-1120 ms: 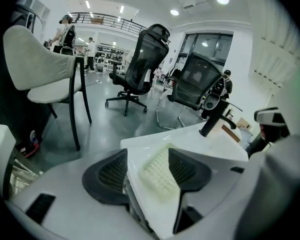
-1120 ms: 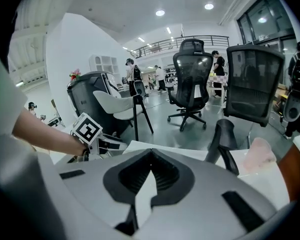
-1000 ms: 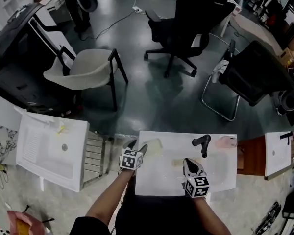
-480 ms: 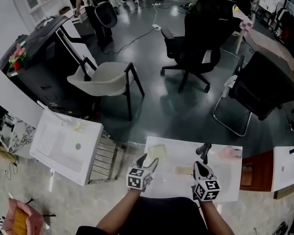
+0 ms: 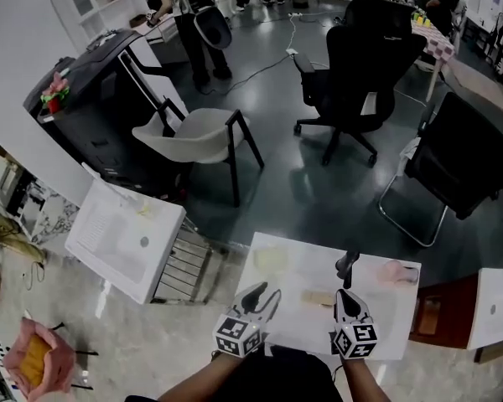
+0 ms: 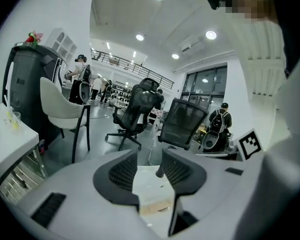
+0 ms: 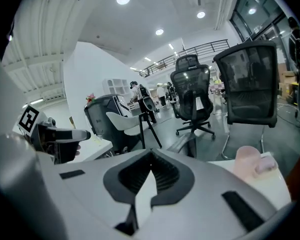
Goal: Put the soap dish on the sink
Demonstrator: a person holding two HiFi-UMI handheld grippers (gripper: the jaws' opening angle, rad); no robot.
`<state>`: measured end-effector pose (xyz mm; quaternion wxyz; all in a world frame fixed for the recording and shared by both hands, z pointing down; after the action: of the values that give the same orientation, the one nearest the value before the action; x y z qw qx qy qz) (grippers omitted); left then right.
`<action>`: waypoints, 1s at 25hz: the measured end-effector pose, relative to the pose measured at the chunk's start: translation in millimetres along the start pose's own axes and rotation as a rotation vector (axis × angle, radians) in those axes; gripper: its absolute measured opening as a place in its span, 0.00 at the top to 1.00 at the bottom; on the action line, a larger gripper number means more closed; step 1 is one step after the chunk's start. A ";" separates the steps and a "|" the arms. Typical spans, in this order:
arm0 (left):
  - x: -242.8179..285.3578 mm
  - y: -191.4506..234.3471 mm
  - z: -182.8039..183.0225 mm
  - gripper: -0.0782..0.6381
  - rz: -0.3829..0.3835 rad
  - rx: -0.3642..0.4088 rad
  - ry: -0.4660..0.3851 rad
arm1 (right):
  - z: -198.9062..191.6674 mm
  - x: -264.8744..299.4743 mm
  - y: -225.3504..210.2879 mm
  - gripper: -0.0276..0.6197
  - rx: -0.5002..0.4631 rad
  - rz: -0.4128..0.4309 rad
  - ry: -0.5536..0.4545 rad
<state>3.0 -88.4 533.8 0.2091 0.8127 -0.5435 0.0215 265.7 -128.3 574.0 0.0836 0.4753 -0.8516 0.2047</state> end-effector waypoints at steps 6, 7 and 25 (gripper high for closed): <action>-6.6 -21.5 -5.1 0.84 0.011 0.035 -0.007 | -9.7 -16.9 -4.7 0.96 0.014 -0.003 -0.020; -7.2 -24.3 -6.7 0.85 0.011 0.039 -0.005 | -7.0 -21.9 -5.7 0.96 0.007 -0.016 -0.028; -148.5 -33.4 -8.3 0.87 0.010 0.044 -0.182 | -1.3 -127.6 96.7 0.96 -0.128 -0.105 -0.098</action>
<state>-26.3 55.3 491.8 0.1408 0.8128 -0.5638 -0.0397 252.2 16.2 506.1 0.0828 0.5225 -0.8399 0.1215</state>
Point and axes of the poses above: the fingertips, and each gripper's own axes: x forward along the fingers, y to its left, z out of its top, the point moved 9 cm from there along -x, backward along the fingers, and after that the axes turned 6 degrees about -y, right-handed, at the moved point
